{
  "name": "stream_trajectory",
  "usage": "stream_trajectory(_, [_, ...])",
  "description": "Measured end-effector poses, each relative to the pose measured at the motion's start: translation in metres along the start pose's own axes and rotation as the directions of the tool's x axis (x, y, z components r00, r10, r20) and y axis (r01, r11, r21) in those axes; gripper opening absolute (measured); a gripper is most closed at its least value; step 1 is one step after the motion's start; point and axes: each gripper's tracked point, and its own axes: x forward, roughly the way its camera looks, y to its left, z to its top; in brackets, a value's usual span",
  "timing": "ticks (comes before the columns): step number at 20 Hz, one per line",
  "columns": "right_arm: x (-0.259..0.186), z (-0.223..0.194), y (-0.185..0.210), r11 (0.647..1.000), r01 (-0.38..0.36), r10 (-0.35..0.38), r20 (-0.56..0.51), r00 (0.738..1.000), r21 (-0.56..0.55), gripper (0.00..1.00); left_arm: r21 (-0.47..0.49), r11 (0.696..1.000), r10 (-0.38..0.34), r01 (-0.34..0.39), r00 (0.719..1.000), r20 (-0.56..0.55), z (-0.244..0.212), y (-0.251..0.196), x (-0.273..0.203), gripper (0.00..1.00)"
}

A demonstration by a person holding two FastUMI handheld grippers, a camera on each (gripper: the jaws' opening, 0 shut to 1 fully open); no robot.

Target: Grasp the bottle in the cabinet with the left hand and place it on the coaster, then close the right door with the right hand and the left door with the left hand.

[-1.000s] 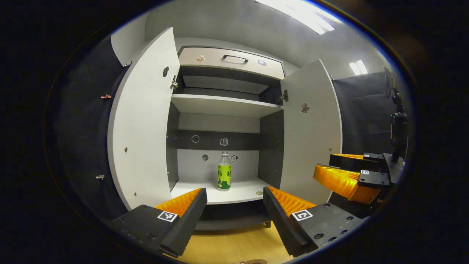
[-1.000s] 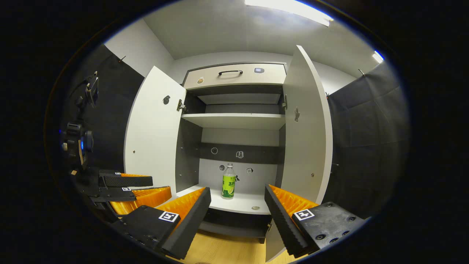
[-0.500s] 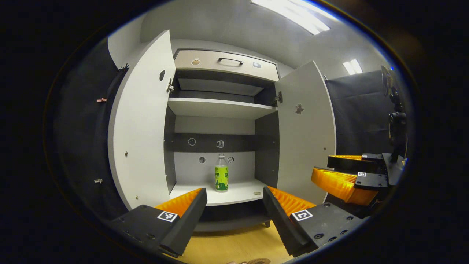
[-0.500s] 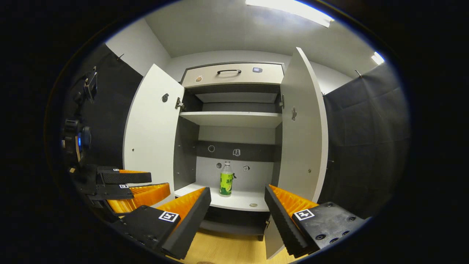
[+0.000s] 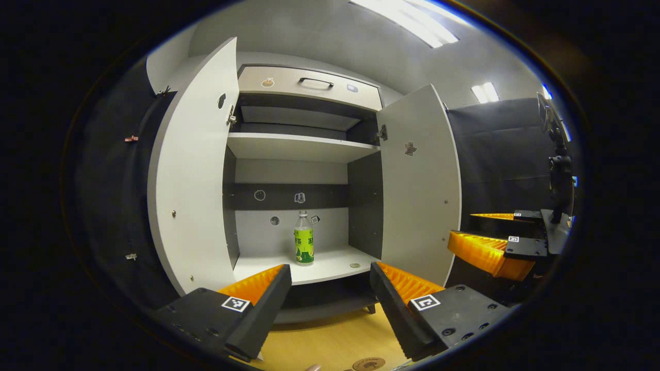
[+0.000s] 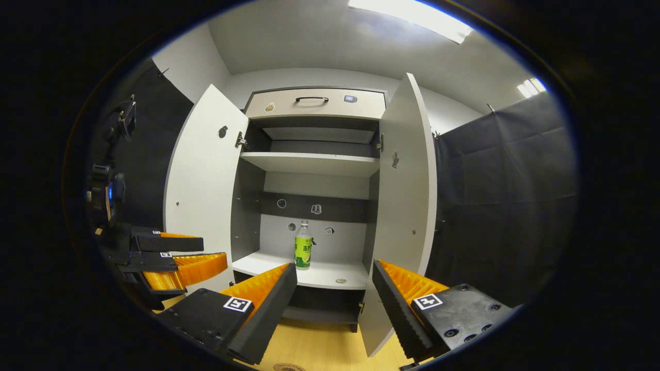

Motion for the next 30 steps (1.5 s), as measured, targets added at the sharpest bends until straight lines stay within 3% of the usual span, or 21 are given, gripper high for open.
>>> stream_trajectory(7, [0.016,0.003,-0.018,1.0,0.018,-0.018,0.013,1.0,0.016,0.98,-0.011,1.0,-0.013,0.013,1.0,0.01,0.002,0.0,0.048,0.97])
stream_trajectory(18, [0.085,-0.027,-0.022,0.994,-0.106,0.106,-0.001,0.994,-0.027,0.98,-0.01,0.999,0.053,-0.053,0.999,-0.003,-0.016,0.02,0.188,0.97])
stream_trajectory(30, [0.135,-0.059,0.013,0.969,-0.242,0.241,-0.027,0.97,-0.053,0.98,0.049,0.99,0.133,-0.132,0.991,-0.029,-0.049,0.06,0.281,0.97])
